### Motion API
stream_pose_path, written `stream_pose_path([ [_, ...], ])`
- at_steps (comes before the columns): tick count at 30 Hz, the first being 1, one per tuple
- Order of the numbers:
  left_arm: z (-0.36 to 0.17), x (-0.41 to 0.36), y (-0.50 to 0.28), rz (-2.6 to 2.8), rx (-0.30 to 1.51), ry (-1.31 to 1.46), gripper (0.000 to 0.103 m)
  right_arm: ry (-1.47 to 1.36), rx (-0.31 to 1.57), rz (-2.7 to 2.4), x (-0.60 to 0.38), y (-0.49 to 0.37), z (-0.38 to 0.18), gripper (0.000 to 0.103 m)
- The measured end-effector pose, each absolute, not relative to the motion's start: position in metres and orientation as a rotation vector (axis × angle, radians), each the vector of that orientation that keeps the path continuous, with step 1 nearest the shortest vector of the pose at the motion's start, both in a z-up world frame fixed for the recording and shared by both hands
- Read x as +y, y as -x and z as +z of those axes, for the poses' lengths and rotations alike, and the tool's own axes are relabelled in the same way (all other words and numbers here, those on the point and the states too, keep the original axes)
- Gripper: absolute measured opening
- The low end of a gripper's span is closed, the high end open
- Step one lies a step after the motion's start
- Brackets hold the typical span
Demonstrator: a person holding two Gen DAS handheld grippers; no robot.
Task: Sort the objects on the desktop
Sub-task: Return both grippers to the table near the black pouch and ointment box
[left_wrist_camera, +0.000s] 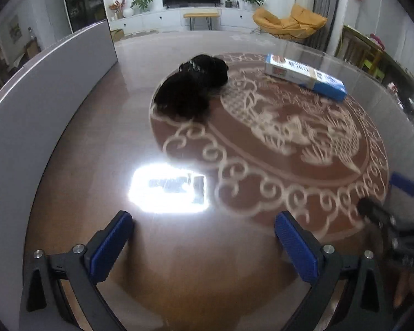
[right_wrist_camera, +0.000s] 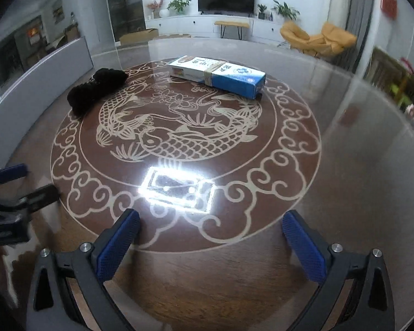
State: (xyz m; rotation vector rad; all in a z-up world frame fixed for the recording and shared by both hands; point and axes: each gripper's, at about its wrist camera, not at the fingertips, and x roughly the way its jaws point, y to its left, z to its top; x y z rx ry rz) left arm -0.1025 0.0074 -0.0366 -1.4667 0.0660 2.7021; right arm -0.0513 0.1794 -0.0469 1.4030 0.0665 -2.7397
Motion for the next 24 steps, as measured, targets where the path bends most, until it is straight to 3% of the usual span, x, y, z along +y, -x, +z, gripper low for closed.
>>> stream_pose_path([
  [24, -0.035, -0.004, 0.109, 2.727, 0.063, 1.395, 0.103, -1.406, 0.070, -2.741, 0.183, 0.056, -0.049, 0.103],
])
